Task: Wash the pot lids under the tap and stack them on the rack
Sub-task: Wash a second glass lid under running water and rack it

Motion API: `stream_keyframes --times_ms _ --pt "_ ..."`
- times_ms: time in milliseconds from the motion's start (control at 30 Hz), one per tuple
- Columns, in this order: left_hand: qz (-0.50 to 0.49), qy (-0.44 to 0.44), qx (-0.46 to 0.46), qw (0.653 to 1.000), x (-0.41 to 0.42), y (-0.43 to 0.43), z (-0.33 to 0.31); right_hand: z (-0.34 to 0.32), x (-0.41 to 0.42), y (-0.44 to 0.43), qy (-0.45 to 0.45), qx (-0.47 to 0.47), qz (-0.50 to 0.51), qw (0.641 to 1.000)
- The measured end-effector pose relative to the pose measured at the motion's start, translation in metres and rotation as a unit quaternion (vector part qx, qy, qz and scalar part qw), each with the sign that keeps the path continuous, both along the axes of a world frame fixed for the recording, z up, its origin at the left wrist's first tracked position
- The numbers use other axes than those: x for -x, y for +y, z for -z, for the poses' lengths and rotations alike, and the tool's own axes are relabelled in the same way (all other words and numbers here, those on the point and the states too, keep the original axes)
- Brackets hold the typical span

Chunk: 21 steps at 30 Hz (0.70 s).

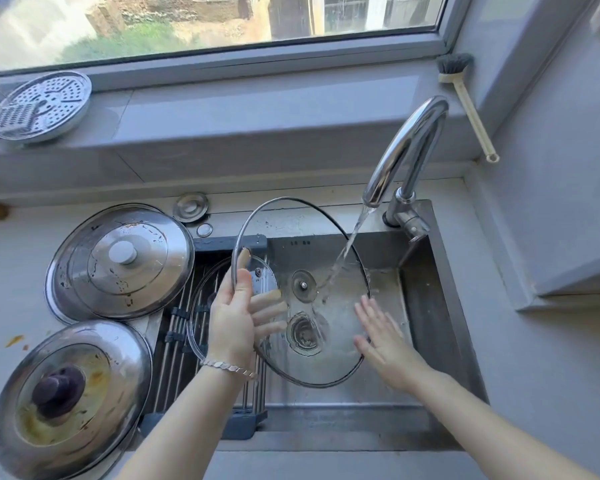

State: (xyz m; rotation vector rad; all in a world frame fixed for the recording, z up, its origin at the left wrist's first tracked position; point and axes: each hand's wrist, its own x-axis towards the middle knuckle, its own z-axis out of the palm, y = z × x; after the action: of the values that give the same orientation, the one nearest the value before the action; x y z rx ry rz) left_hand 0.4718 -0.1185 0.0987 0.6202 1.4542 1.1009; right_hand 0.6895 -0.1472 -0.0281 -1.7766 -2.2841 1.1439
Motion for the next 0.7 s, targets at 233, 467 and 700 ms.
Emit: stream_keyframes --times_ms 233,467,700 --pt "0.002 -0.026 0.027 0.999 0.002 -0.009 0.001 -0.018 0.007 0.038 0.197 0.108 0.369 0.902" --pt "-0.011 -0.021 0.017 1.000 -0.012 -0.011 0.001 -0.036 0.040 0.027 -0.036 0.000 0.124 0.992" --pt "-0.019 -0.025 0.014 0.999 -0.009 -0.009 -0.002 -0.032 0.026 0.024 -0.036 -0.032 0.068 0.996"
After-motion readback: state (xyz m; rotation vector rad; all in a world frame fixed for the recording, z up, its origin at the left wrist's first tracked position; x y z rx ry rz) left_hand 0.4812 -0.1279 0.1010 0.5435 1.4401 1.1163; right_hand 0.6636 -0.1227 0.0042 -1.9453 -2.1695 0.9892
